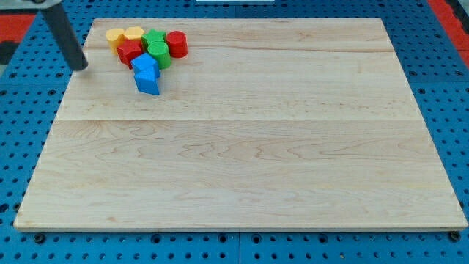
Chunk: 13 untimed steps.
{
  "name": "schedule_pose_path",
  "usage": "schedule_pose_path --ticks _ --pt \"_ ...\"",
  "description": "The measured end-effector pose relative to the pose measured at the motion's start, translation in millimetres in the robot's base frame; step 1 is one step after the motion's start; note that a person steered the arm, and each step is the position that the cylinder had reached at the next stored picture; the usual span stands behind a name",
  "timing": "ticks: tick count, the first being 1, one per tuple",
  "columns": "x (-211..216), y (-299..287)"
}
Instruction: Move the yellow hexagon to the left side of the red circle
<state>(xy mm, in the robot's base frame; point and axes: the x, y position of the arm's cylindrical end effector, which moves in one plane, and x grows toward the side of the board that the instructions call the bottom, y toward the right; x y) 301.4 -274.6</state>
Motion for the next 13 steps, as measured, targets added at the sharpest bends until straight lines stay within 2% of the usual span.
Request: schedule_pose_path --ticks 1,2,3,4,5,7,8,9,11,12,13 --pt "-46.5 1.3" --pt "-50.8 23.9" --pt "-34.8 85.5" --pt "-39.8 93.9" --pt "-55.8 67.5" --pt "-101.0 62.2" --pt "-107.4 82.4" --pt "-107.2 134.3" --pt "-52.9 165.5" --pt "-43.4 175.3" --pt "-90.4 222.2"
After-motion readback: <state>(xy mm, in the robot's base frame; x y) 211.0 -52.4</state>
